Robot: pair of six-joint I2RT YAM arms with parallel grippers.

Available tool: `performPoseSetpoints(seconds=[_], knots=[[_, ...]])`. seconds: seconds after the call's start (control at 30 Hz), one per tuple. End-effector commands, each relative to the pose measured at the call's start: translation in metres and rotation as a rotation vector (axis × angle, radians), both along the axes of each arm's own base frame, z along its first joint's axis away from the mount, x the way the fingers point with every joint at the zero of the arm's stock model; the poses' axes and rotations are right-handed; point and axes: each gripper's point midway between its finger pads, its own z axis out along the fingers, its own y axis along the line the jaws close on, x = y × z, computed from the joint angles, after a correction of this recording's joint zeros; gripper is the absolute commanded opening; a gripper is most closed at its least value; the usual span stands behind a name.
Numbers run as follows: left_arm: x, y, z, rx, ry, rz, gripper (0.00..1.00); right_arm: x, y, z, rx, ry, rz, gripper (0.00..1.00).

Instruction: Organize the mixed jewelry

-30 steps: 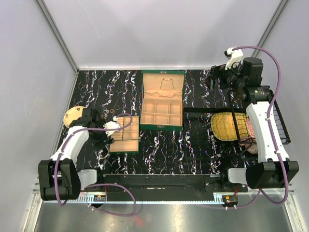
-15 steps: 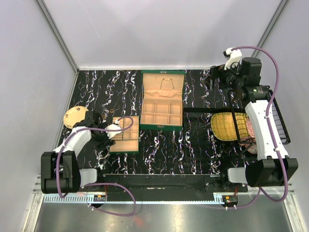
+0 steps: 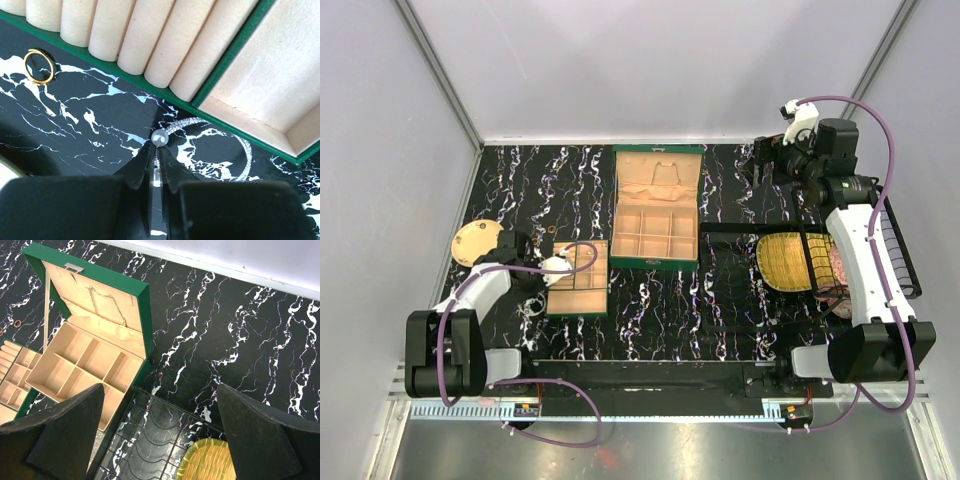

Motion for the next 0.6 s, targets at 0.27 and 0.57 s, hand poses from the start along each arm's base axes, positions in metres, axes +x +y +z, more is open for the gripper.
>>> performPoseSetpoints(seconds=[0.27, 0.57], knots=[[-0.006, 0.006, 0.013, 0.028, 0.016, 0.032, 0.0, 0.007, 0.001, 0.003, 0.003, -0.023, -0.001, 1.0], [0.022, -0.009, 0.07, -0.078, -0.036, 0.115, 0.0, 0.007, 0.001, 0.004, 0.002, -0.025, -0.004, 1.0]])
